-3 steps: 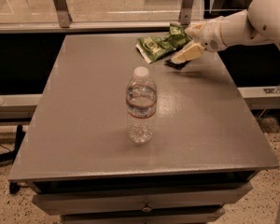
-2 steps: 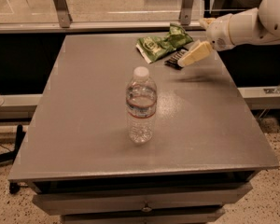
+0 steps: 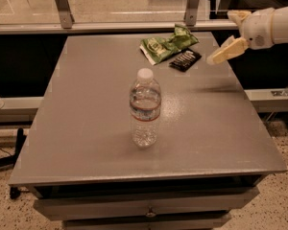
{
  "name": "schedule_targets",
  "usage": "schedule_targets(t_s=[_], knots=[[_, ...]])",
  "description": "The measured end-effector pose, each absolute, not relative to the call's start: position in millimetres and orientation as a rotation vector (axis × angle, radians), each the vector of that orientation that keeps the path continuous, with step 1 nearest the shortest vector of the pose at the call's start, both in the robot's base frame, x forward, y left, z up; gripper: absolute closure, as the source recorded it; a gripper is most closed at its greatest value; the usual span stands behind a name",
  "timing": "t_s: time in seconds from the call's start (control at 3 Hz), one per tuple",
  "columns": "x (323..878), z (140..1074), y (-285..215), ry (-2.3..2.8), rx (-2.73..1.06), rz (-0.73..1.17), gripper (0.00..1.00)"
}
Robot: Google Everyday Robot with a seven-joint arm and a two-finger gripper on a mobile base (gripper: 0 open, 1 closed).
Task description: Move rxbar chocolate near green jalapeno chip bag
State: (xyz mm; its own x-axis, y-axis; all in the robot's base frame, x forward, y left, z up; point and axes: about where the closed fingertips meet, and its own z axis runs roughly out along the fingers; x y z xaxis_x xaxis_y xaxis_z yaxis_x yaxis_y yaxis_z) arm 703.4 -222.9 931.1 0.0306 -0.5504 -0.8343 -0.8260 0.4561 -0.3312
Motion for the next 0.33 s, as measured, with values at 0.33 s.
schedule_targets(t_s=[0.33], knots=[[700.5,934.9,-222.9,1.632,-1.226,0.333,0.00]])
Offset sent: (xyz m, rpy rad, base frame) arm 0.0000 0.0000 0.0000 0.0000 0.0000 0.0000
